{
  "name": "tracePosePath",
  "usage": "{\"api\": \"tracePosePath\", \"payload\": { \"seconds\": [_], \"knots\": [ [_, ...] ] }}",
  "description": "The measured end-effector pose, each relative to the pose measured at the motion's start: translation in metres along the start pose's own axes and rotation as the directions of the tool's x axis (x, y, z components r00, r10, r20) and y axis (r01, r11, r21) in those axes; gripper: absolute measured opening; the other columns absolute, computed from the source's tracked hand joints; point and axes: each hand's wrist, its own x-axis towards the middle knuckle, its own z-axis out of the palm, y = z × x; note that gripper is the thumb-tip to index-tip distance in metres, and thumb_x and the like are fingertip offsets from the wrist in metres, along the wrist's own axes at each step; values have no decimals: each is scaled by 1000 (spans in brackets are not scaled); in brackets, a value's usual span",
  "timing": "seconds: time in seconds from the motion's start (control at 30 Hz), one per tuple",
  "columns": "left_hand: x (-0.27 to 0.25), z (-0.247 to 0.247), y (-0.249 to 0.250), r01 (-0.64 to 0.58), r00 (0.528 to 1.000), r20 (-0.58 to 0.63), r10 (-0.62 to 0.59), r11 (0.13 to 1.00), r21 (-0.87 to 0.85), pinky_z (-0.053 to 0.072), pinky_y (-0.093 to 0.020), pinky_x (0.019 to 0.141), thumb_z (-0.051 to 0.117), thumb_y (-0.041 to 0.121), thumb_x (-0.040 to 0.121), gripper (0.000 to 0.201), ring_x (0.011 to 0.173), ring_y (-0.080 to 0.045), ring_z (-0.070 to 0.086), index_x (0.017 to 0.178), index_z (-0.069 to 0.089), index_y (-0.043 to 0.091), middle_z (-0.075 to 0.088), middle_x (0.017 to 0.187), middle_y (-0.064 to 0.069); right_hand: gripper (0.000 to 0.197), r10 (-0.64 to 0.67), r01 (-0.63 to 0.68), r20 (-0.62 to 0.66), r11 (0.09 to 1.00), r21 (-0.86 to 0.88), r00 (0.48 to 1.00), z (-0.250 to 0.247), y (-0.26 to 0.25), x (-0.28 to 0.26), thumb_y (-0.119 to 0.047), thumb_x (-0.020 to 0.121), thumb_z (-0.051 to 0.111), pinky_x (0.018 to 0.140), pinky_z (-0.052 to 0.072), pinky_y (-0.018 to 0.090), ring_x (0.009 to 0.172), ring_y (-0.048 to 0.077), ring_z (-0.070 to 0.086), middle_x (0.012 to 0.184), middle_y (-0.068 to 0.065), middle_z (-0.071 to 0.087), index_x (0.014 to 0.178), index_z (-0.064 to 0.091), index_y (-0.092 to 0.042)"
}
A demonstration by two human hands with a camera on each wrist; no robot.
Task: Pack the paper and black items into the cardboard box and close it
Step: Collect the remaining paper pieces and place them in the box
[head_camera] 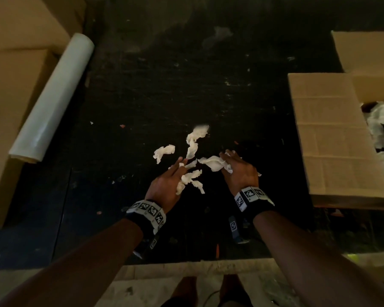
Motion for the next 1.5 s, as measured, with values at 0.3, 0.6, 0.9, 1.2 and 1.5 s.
{"api": "tracePosePath", "payload": {
  "seconds": [0.3,0.6,0.9,1.2,1.5],
  "knots": [
    [7,-48,-41,40,981,-191,-38,999,7,47,-46,108,65,44,89,80,143,-16,41,157,25,32,18,166,11,40,-158,168,-174,985,47,972,-16,-41,37,-12,92,66,106,47,47,135,22,50,143,6,57,131,64,-21],
    [45,-51,-43,60,998,1,-61,987,149,27,-48,122,59,32,97,63,154,-14,-6,154,32,25,11,168,5,52,-198,210,188,977,-43,962,-7,-84,90,-24,100,54,121,25,45,153,23,8,163,-6,25,150,40,-30],
    [45,-47,-37,118,988,80,-135,974,191,23,-47,122,59,35,97,65,154,-25,12,154,32,19,10,168,-4,62,-273,300,286,952,-55,919,25,-59,78,-42,100,50,124,14,44,153,26,-6,167,-8,8,156,25,-34],
    [42,-51,-31,146,982,101,-159,981,128,47,-46,108,65,33,92,66,135,-25,49,151,36,25,11,168,-1,61,-204,265,330,953,-151,922,7,-62,83,-29,98,59,115,32,44,149,20,24,165,-10,16,153,32,-35],
    [28,-68,-42,166,986,-30,-164,981,98,43,-47,112,69,31,91,69,140,-25,46,152,37,25,22,166,-2,60,-212,211,18,976,62,977,-20,-65,83,-6,91,63,110,38,26,135,12,48,155,-11,41,143,51,-34]
  ]
}}
